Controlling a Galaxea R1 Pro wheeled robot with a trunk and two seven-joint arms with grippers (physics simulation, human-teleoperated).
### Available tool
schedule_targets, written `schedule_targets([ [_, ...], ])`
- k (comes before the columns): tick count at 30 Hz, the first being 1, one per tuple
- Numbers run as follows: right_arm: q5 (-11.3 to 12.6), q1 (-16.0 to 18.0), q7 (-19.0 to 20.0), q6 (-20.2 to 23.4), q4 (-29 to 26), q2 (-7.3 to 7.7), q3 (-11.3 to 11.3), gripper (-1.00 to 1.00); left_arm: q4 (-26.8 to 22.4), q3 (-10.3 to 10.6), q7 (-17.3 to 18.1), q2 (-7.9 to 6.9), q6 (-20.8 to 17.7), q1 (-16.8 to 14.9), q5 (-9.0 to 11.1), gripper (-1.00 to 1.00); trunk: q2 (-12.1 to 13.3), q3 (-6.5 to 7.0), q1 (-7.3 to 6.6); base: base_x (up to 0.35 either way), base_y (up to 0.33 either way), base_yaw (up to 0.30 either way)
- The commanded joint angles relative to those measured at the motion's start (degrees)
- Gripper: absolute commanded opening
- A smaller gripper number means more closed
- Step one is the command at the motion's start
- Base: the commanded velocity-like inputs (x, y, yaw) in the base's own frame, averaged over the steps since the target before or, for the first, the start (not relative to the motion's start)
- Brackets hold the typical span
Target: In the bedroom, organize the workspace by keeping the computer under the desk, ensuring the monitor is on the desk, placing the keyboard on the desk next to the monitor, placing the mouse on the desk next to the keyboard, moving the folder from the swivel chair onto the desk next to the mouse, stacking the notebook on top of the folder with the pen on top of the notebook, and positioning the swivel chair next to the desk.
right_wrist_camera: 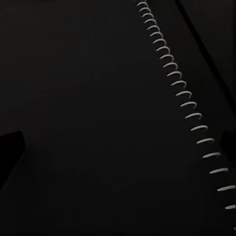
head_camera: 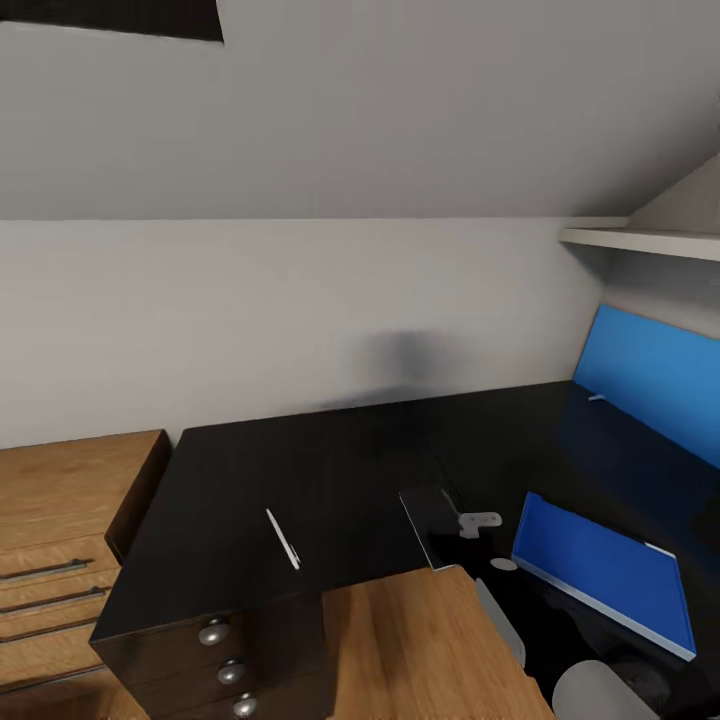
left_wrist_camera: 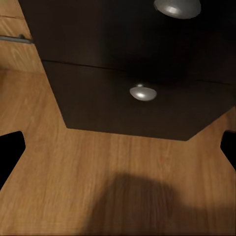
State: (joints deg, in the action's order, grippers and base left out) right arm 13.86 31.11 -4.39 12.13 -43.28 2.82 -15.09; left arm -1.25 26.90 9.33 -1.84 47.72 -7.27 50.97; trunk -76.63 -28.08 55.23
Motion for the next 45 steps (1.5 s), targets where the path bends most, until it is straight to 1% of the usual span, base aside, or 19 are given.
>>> schedule_targets([
  [1,0.82,0.01,-0.45,0.18,2.19,0.08,-0.38,1.0,0.02,0.17,0.5,-0.01,0.09,-0.03,0.62,1.0,-0.03,-0.07,-0.01,-0.088,0.0,0.0],
  [7,0.82,0.01,-0.45,0.18,2.38,0.08,-0.41,1.0,0.02,0.17,0.51,-0.01,0.09,-0.03,0.62,1.0,-0.03,-0.07,-0.01,-0.035,0.02,0.0],
  [16,0.82,-0.01,-0.42,0.18,2.49,0.08,-0.46,1.0,0.02,0.17,0.51,-0.01,0.09,-0.03,0.62,1.0,-0.03,-0.07,-0.01,-0.003,0.169,0.0],
  [29,0.85,0.01,-0.44,0.18,2.5,0.08,-0.47,1.0,0.02,0.17,0.51,-0.01,0.09,-0.03,0.62,1.0,-0.03,-0.07,-0.01,-0.005,0.019,0.0],
  [37,0.9,0.01,-0.45,0.18,2.5,0.08,-0.47,1.0,0.02,0.17,0.51,-0.01,0.09,-0.03,0.62,1.0,-0.03,-0.07,-0.01,-0.19,0.0,0.0],
  [45,0.91,0.01,-0.45,0.18,2.5,0.08,-0.47,1.0,0.02,0.17,0.51,-0.01,0.09,-0.03,0.62,1.0,-0.03,-0.07,-0.01,-0.046,0.0,0.0],
])
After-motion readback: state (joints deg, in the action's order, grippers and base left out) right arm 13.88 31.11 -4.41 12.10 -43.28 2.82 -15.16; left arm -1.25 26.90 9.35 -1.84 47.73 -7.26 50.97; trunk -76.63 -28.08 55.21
